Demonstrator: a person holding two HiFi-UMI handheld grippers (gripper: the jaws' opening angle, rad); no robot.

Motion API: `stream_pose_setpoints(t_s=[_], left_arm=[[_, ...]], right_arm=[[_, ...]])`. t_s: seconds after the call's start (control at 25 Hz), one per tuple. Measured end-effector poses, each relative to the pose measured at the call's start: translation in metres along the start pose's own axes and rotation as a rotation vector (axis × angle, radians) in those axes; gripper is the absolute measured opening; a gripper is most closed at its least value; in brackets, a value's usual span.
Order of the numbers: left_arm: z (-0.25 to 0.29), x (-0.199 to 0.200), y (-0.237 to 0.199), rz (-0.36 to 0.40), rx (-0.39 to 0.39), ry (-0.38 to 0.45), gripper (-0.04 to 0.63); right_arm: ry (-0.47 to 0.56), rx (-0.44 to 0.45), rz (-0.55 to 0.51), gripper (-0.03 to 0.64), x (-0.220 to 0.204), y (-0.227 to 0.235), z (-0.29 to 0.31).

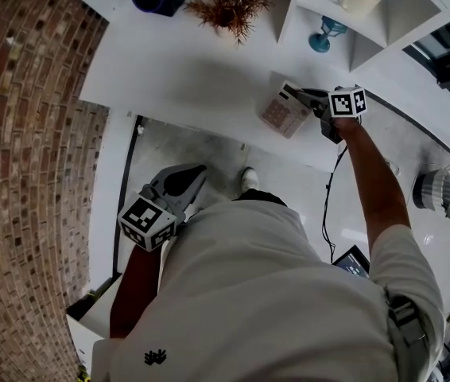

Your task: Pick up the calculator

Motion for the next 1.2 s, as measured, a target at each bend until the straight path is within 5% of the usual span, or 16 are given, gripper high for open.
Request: stream_pose_setpoints(t_s=[0.52, 1.2], left_arm=[[-0.077, -0.032, 0.003, -0.011, -0.023, 0.078, 0.005], [-0.184, -0.091, 0.029, 0.022, -0.086, 0.121, 0.006]], right_arm=[[0.118, -0.052, -0.065, 0.058, -0.009, -0.087, -0.006], [0.161, -0.083, -0.166, 0.058, -0.073, -0.232, -0.003]])
Point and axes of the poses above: the fingertips, and each gripper's own axes: z forward along the fingers, y to its right, x out of its top, the point moved 4 cm from there along -z, backward along the fingers, and after that the axes turned 7 degrees about z, right-handed, at the moved point
